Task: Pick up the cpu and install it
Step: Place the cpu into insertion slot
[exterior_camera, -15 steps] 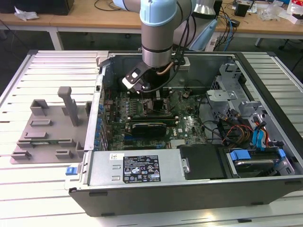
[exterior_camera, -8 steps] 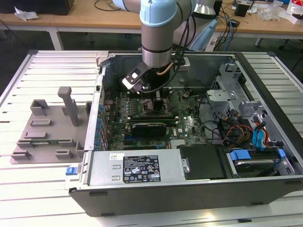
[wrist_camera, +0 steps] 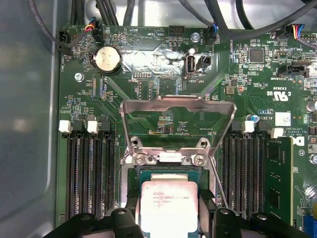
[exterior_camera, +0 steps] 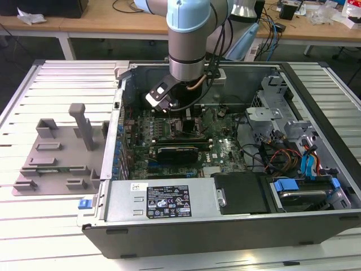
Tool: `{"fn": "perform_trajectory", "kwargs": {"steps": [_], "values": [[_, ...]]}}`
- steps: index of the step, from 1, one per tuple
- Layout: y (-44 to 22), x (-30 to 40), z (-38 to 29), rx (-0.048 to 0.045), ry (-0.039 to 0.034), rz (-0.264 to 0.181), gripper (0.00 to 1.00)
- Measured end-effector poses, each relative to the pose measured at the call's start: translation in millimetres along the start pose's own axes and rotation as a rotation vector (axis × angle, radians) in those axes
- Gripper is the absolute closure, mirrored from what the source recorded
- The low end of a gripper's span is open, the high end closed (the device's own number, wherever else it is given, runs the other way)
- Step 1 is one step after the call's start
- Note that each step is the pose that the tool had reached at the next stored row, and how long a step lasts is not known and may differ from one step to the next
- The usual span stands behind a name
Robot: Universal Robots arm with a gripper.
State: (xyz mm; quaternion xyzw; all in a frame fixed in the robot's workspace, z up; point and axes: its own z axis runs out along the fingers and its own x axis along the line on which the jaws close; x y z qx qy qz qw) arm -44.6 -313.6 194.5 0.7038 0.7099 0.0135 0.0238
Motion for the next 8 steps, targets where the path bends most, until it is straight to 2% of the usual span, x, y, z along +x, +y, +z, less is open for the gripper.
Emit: {"fn": "perform_trajectory", "kwargs": {"steps": [1, 2, 4, 5, 6, 7, 8], "values": [[0.0, 0.1, 0.3, -0.0006, 0.0011, 0.0, 0.45], [0.1, 0.2, 0.3, -0.0004, 0.0009, 0.0, 0.38], [0.0, 0.0, 0.0, 0.0001, 0.0011, 0.0, 0.38], [0.0, -0.1, -0.1, 0.0001, 0.0045, 0.0, 0.38], [-0.1, -0.1, -0.2, 0.0003, 0.0129, 0.001, 0.38], [0.0, -0.1, -0.2, 0.0001, 0.018, 0.001, 0.38], [0.0, 0.0, -0.1, 0.0, 0.0196, 0.001, 0.38]]}}
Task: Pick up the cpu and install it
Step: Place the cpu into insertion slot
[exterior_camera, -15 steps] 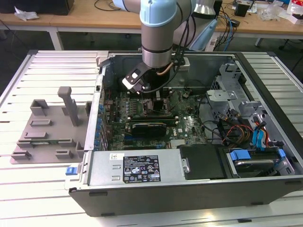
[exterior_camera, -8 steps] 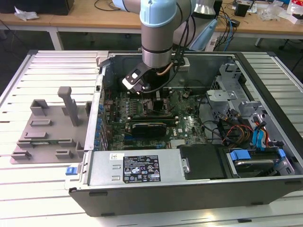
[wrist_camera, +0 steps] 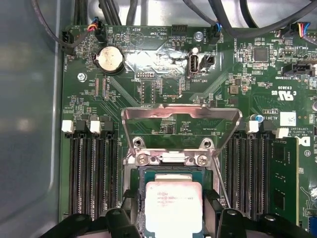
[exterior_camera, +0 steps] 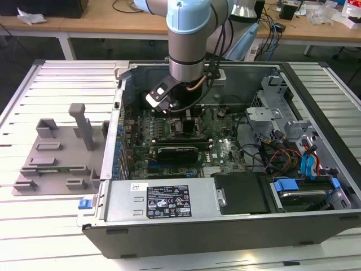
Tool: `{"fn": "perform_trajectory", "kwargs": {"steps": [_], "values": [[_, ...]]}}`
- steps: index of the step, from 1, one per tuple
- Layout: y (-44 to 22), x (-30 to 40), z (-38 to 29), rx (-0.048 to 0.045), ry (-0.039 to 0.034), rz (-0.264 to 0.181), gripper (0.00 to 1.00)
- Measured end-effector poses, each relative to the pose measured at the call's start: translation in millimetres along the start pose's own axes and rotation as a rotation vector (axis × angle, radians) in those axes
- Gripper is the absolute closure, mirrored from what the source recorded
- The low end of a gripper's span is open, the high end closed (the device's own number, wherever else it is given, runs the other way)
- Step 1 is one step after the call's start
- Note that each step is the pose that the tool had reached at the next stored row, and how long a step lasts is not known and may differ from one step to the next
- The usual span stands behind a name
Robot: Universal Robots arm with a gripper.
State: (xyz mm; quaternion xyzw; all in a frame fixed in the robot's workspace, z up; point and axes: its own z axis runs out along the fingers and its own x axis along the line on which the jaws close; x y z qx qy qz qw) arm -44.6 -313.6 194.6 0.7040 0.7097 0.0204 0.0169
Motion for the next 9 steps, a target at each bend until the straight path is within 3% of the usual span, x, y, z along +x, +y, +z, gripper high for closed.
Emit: {"fn": "perform_trajectory", "kwargs": {"steps": [5, 9], "values": [[3.2, 0.0, -0.3, -0.0002, 0.0003, 0.0, 0.38], [3.6, 0.1, -8.0, -0.0003, 0.0004, 0.0, 0.38]]}}
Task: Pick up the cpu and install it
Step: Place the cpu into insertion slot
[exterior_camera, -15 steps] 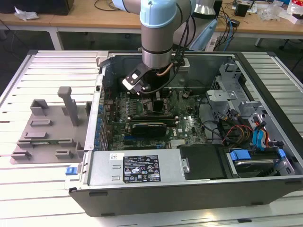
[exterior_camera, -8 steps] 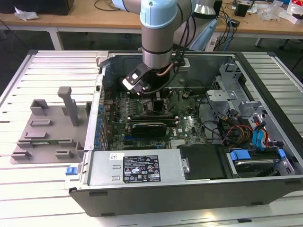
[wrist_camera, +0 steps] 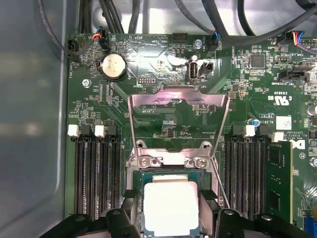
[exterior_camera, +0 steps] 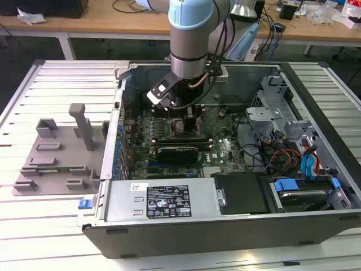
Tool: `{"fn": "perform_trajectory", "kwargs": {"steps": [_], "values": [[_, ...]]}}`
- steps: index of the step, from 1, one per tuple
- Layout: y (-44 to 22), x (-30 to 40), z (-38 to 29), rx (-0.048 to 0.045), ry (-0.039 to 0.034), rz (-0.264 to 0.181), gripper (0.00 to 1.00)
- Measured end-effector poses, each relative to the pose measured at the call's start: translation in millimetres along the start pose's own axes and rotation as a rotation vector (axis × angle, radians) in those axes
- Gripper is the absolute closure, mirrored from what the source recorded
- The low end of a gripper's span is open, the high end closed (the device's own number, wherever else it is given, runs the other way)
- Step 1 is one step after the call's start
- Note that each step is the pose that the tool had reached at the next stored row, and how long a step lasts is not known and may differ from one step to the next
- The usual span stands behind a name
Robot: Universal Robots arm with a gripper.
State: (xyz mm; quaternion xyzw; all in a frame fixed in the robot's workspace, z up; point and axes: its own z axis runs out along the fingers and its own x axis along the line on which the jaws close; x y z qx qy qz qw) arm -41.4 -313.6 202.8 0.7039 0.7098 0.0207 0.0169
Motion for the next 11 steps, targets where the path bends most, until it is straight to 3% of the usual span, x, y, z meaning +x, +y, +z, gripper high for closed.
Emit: {"fn": "perform_trajectory", "kwargs": {"steps": [8, 11], "values": [[-0.2, -0.1, 3.2, 0.0039, -0.0035, -0.014, 0.38], [-0.2, -0.1, 3.2, 0.004, -0.0039, -0.014, 0.46]]}}
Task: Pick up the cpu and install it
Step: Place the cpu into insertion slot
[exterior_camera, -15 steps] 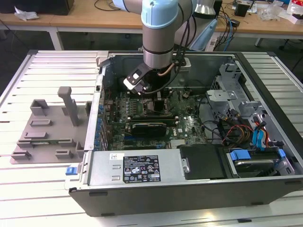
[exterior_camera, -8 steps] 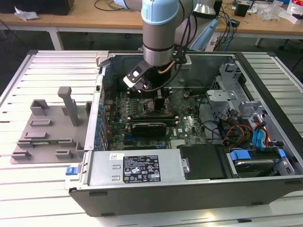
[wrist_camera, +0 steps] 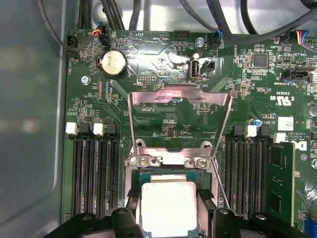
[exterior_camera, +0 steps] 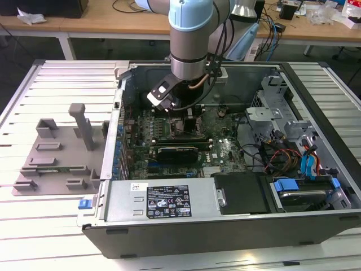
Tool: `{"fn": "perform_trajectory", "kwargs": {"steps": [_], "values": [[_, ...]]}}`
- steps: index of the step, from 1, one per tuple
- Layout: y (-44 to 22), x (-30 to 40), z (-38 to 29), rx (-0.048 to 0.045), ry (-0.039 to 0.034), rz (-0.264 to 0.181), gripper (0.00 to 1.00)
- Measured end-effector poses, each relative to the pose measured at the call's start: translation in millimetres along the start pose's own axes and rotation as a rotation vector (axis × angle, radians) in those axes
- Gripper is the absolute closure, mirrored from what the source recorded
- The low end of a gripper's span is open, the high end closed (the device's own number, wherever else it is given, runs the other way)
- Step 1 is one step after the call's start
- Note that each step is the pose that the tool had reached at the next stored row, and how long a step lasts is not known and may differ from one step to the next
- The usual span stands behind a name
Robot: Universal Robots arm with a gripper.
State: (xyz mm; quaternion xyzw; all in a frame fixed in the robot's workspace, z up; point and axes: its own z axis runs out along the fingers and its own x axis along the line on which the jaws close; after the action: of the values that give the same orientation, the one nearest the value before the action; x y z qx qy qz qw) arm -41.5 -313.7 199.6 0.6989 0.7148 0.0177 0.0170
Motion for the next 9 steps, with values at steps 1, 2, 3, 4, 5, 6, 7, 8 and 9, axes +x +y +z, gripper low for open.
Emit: {"fn": "perform_trajectory", "kwargs": {"steps": [1, 2, 3, 4, 5, 6, 7, 8, 9], "values": [[0.0, 0.0, 0.0, -0.0001, 0.0, 0.0, 0.46], [0.0, 0.0, 0.0, -0.0001, 0.0, 0.0, 0.46], [0.0, 0.1, -0.1, -0.0002, 0.0002, 0.001, 0.46], [0.1, 0.2, -0.2, -0.0004, 0.0005, 0.002, 0.46], [0.1, 0.1, -0.6, -0.0004, 0.0004, 0.004, 0.46], [0.1, 0.1, -0.9, -0.0003, 0.0, 0.005, 0.46], [0.1, 0.1, -1.3, -0.0002, -0.0003, 0.007, 0.46], [0.1, 0.1, -1.3, -0.0004, -0.0003, 0.012, 0.46], [0.1, 0.0, -1.4, -0.0002, -0.0007, 0.017, 0.46]]}}
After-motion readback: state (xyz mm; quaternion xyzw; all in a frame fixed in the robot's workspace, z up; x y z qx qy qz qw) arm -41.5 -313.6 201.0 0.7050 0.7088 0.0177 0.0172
